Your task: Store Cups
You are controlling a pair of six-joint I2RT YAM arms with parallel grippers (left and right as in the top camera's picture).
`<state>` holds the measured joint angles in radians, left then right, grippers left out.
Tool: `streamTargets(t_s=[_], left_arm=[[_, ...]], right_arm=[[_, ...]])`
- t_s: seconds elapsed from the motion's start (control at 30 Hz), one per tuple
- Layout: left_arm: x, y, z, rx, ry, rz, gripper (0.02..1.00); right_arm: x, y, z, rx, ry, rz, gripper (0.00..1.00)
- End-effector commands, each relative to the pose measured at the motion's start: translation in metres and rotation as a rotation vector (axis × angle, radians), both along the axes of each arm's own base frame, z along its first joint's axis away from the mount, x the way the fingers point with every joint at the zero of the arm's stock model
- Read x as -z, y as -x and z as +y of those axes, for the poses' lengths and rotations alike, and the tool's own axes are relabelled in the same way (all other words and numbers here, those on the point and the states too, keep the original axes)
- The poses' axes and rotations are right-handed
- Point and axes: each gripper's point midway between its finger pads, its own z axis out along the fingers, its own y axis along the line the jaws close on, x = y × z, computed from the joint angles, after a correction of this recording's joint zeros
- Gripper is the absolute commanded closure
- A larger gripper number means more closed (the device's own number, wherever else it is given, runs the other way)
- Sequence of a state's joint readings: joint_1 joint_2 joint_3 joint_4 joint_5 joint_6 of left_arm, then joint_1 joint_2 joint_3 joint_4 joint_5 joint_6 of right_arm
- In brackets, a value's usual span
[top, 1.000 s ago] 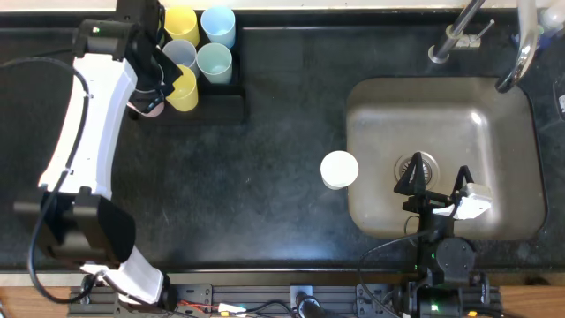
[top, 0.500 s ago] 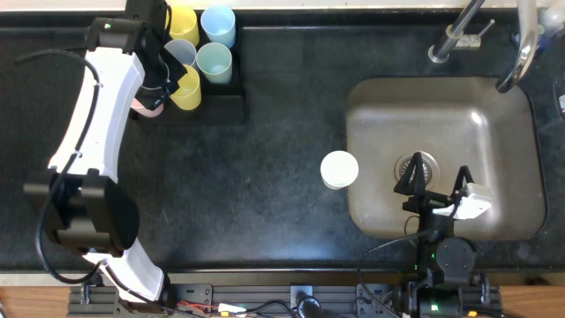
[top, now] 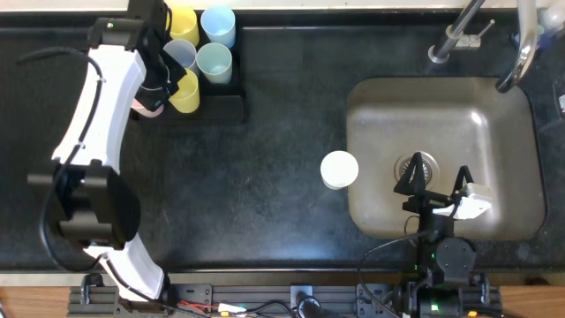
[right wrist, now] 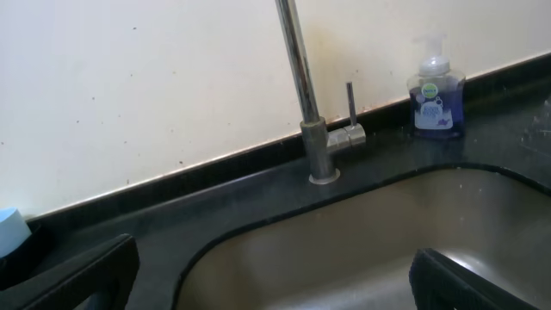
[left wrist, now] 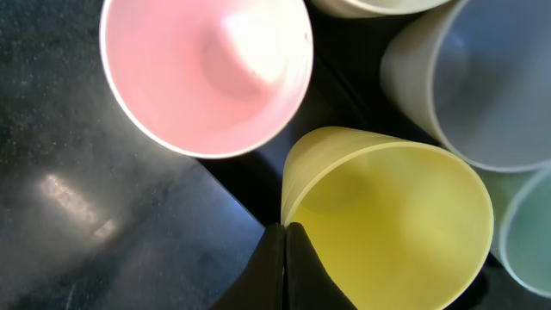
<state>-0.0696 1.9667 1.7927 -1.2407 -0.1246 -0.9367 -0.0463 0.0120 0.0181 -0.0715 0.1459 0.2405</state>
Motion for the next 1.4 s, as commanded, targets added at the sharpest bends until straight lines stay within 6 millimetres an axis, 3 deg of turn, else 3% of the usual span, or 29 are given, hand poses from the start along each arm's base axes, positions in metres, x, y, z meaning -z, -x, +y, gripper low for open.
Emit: streamTargets(t_s=[0.03, 0.63, 0.7, 0.73, 0.77, 0.9, 0.97, 1.0, 1.13, 1.3, 1.4], left_arm=[[0.015, -0.001, 0.004, -0.023, -0.008, 0.031, 0.982], [0.027, -0.001, 0.004, -0.045, -0.007, 0.056, 0.982], [0.027, 0.0, 0.004, -0.045, -0.007, 0.059, 0.768], [0.027, 0.0, 0.004, -0.045, -0.007, 0.061, 0.538], [0.027, 0.001, 0.004, -0.045, -0.007, 0.064, 0.382], [0.027, 0.003, 0.004, -0.044, -0.008, 0.073, 0.257], [0.024, 0.004, 0.004, -0.044, -0.003, 0.07, 0.095], [0.019, 0.006, 0.003, -0.043, 0.001, 0.063, 0.031], [-0.019, 0.01, 0.003, -0.038, 0.01, -0.027, 0.018], [-0.104, 0.036, 0.007, 0.048, -0.015, -0.22, 0.018], [-0.155, 0.073, 0.017, 0.145, -0.092, -0.315, 0.02]], right_arm=[[0.003, 0.0, -0.002, 0.007, -0.007, -0.002, 0.005], [0.003, 0.0, -0.002, 0.006, -0.006, -0.001, 0.003], [0.003, 0.0, -0.002, 0.007, -0.007, -0.002, 0.007], [0.004, 0.0, -0.002, 0.007, -0.007, -0.001, 0.005], [0.003, 0.0, -0.002, 0.006, -0.006, -0.001, 0.003], [0.003, 0.0, -0.002, 0.007, -0.007, -0.002, 0.003], [0.003, 0.0, -0.002, 0.006, -0.006, -0.001, 0.003], [0.004, 0.0, -0.002, 0.006, -0.007, -0.001, 0.005], [0.003, 0.0, -0.002, 0.006, -0.006, -0.001, 0.003], [0.003, 0.0, -0.002, 0.006, -0.006, -0.001, 0.005], [0.004, 0.0, -0.002, 0.006, -0.006, -0.001, 0.003]])
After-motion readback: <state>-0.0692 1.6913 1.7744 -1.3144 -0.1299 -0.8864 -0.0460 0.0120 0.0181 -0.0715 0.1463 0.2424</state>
